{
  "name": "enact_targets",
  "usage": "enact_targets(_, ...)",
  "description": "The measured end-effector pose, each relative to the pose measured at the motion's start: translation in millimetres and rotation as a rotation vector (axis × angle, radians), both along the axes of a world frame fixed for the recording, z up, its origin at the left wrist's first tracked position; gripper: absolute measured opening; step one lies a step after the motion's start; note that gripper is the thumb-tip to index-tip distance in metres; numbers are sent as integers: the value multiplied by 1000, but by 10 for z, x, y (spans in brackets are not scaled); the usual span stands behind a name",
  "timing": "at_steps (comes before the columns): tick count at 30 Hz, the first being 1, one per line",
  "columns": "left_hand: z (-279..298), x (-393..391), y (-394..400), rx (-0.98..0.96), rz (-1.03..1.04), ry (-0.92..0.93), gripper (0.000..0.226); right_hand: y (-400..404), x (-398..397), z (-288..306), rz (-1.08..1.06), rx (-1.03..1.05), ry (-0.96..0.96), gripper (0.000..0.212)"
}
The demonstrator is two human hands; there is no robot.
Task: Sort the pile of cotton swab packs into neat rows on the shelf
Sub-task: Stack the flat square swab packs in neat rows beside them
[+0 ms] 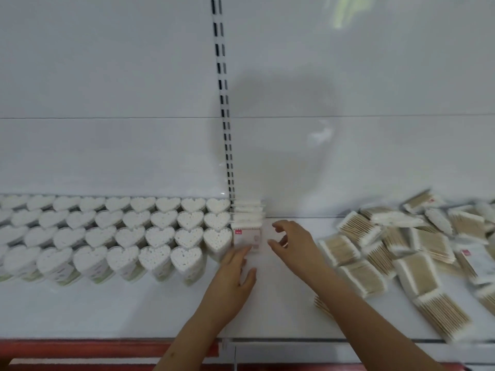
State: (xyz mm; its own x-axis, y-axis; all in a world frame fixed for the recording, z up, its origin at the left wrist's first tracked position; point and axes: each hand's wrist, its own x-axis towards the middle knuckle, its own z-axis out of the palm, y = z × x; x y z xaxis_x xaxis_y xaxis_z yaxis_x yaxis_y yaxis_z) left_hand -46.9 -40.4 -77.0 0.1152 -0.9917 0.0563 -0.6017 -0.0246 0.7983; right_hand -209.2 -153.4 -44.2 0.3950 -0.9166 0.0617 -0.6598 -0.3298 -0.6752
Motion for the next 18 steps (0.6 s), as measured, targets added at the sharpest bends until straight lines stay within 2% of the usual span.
enact_targets(4,-63,-138,3,-44,-60,-72,40,182,-683,155,40,-17,325,34)
enact_targets(6,-61,-247,-22,-85,-132,-101,38,337,-1060,194,24,2,415,38)
enact_targets(9,-43,-457,-79,-109,-277,-133,38,653,-1481,118,35,-60,402,53)
enact_targets(13,-8,-744,-158,-94,-482,-188,49,987,-1599,-135,11,-183,439,73)
enact_targets(15,-21,-835,-176,-62,-561,-237,60,1046,-1571,-244,-30,-219,404,74)
enact_targets(18,-54,-899,-208,-65,-634,-355,71,1062,-1516,-308,-109,-275,331,62)
